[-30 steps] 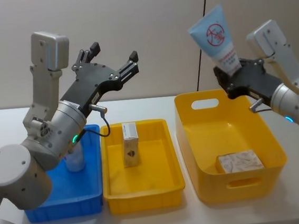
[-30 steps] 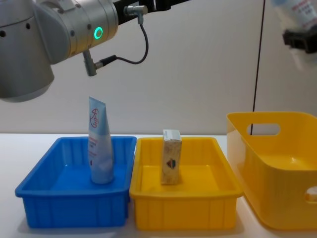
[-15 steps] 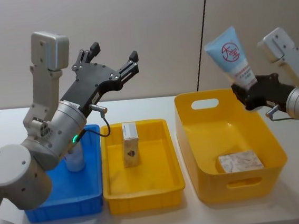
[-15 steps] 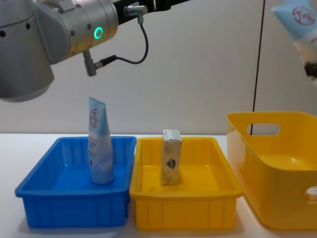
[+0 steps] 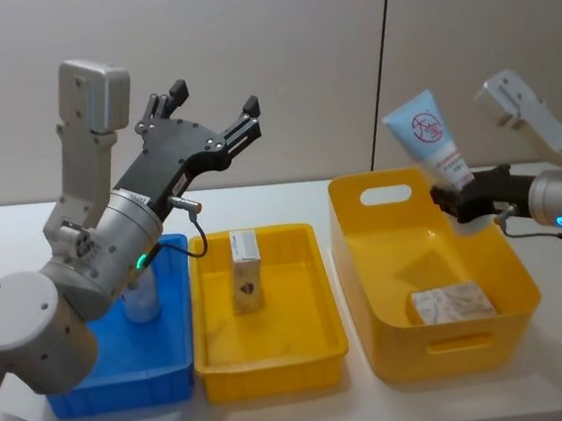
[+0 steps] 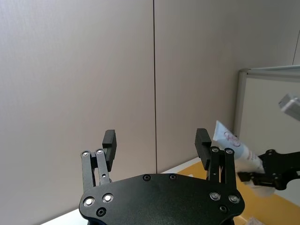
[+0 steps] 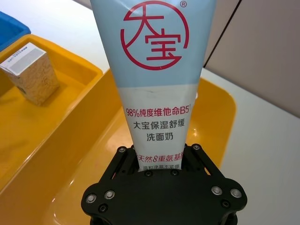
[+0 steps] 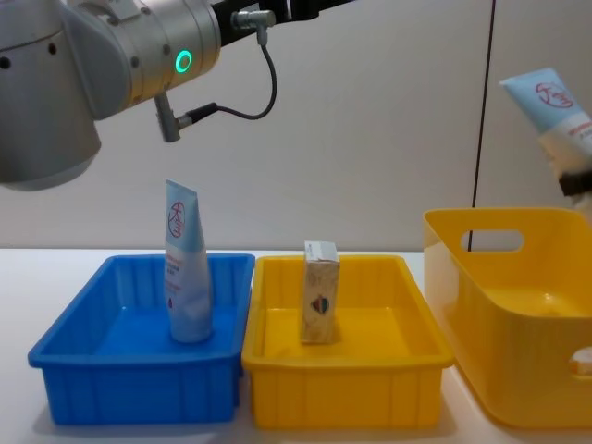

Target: Bimanual collaborative sorting of washing and personal care products

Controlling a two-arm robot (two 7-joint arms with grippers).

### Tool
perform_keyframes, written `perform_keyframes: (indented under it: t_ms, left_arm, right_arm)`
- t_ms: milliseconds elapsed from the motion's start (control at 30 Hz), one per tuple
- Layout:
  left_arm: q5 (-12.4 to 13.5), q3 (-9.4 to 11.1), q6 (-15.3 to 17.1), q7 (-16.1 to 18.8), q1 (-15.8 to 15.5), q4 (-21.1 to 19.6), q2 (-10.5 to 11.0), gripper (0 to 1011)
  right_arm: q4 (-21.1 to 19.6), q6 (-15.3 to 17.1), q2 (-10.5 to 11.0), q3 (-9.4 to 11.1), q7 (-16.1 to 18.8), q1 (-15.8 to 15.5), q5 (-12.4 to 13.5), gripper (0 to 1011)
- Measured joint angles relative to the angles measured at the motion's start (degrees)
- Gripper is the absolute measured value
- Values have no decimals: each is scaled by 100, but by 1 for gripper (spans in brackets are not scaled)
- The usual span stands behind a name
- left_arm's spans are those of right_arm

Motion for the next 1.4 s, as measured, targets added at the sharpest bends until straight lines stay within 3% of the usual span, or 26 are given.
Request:
perform_keyframes:
  t_ms: [100,400,933,1100,1400]
  left_arm:
    - [0,0,0,0,0,0,-1,1001]
    - [0,0,0,0,0,0,0,1002]
    - [0,0,0,0,0,0,0,1002]
    - [0,0,0,0,0,0,0,1002]
    - [0,0,0,0,0,0,0,1001]
  right_arm:
    - [391,-14,-70,-88,163,221,31,249]
    - [887,-98,-159,-282,372,551,45,239]
    - [1059,-112,-133,-456,382,706,-30,238]
    - [1076,-113,-127,-475,381,722,-42,361]
    - [1097,-114,-122,-498,379,746,-54,706]
